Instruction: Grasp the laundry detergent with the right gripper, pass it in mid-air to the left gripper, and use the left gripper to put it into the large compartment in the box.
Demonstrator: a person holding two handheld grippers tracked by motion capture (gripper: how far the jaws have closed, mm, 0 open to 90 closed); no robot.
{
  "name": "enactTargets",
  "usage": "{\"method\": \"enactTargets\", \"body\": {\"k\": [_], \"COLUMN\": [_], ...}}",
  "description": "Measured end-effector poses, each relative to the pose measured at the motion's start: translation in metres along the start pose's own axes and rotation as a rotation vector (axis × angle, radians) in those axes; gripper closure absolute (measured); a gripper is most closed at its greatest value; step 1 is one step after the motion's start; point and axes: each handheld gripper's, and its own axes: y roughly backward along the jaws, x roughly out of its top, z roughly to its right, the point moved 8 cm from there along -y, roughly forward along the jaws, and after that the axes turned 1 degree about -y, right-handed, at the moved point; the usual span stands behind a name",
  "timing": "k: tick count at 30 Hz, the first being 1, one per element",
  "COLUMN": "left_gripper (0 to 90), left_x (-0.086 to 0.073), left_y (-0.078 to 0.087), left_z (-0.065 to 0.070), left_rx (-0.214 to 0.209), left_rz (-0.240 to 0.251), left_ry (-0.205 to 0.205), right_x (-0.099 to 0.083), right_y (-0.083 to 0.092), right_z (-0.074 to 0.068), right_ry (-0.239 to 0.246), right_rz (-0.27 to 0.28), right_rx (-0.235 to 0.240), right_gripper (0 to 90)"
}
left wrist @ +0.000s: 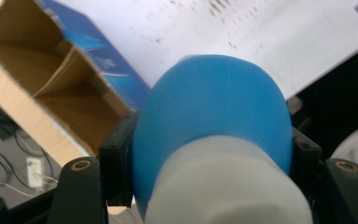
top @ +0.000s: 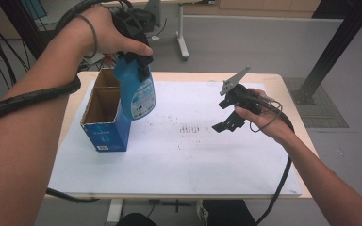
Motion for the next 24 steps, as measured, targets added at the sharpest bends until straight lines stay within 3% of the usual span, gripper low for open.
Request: {"method": "enactTargets", "body": {"k": [2, 14, 19, 24], "left_gripper": [36.7, 36.8, 36.8, 36.8], "left_x": [0.001, -0.016, -0.025, -0.031], "left_y": [0.007, 0.041, 0.047, 0.051], "left_z": [-0.009, -0.073, -0.092, -0.106], "left_rx": [0.005, 0.059, 0.06, 0.054], "left_rz": [0.027, 0.071, 0.074, 0.1], "left_ry": [0.083, 0.5, 0.635, 0.721], "right_x": [-0.003, -0.008, -0.011, -0.015], "right_y": [0.002, 0.008, 0.009, 0.01], "right_z": [0.002, 0.003, 0.0, 0.0], "right_ry": [-0.006, -0.004, 0.005, 0.007], "right_rz": [-0.016, -0.054, -0.074, -0.086], "right_rx": [-0.002, -0.039, -0.038, -0.042], "right_gripper": [4.9, 5.3, 5.5, 5.6]}}
